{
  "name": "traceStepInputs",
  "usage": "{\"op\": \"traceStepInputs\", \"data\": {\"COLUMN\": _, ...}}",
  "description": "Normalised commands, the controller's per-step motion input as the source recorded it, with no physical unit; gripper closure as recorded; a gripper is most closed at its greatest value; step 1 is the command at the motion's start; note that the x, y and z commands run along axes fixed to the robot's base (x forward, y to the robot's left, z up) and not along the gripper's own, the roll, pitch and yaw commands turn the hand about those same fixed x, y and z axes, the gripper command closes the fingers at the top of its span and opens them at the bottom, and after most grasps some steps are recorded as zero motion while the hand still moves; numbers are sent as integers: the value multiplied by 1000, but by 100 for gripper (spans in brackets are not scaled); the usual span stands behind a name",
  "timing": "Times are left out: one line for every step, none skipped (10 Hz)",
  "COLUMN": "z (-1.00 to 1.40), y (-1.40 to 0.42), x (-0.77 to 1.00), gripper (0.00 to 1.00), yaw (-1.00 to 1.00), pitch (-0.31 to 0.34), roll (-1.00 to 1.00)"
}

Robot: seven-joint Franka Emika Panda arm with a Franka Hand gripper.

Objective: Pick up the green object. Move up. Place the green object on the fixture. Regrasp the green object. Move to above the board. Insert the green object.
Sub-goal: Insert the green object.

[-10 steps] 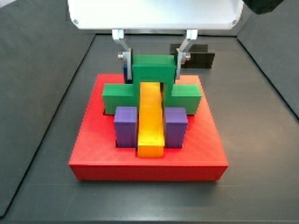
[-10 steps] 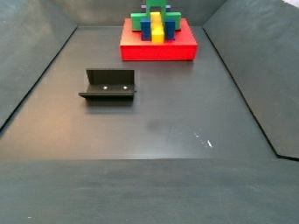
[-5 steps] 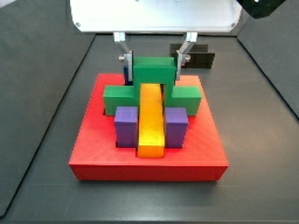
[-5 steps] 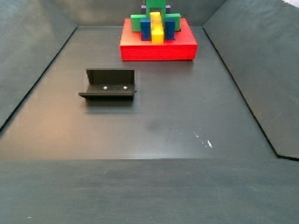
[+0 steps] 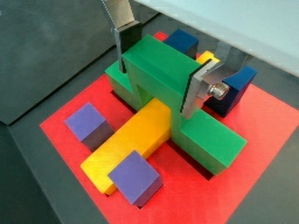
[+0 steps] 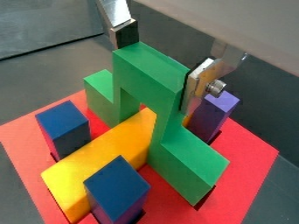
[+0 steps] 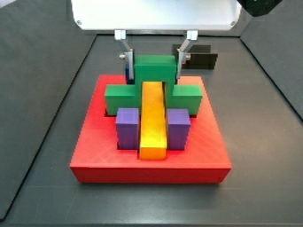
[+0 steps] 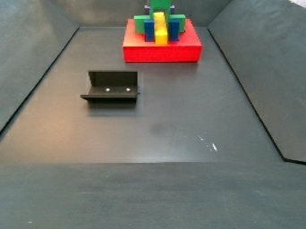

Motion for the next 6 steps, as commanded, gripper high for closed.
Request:
{"op": "traceStepInputs", "data": {"z": -71, "y": -63, "x": -63, "gripper": 100, "yaw": 0, "pitch": -66, "roll": -124}}
{"op": "traceStepInputs", "data": {"z": 0, "y": -166, "x": 0, "gripper": 100, "yaw": 0, "pitch": -87, "roll": -186}}
{"op": "traceStepInputs", "data": {"z": 0, "y": -226, "x": 0, "gripper": 100, "yaw": 9, "pitch": -84, "roll": -177}}
{"op": "traceStepInputs", "data": {"z": 0, "y": -169, "x": 0, "gripper": 100, "yaw": 6, "pitch": -71, "roll": -164}}
{"op": "traceStepInputs", "data": {"z": -20, "y": 0, "x": 0, "gripper": 100, "yaw": 9, "pitch": -49, "roll": -110}}
{"op": "traceStepInputs", "data": {"z": -26, "y": 60, "x": 0, "gripper": 100, "yaw": 0, "pitch": -20, "roll": -46}}
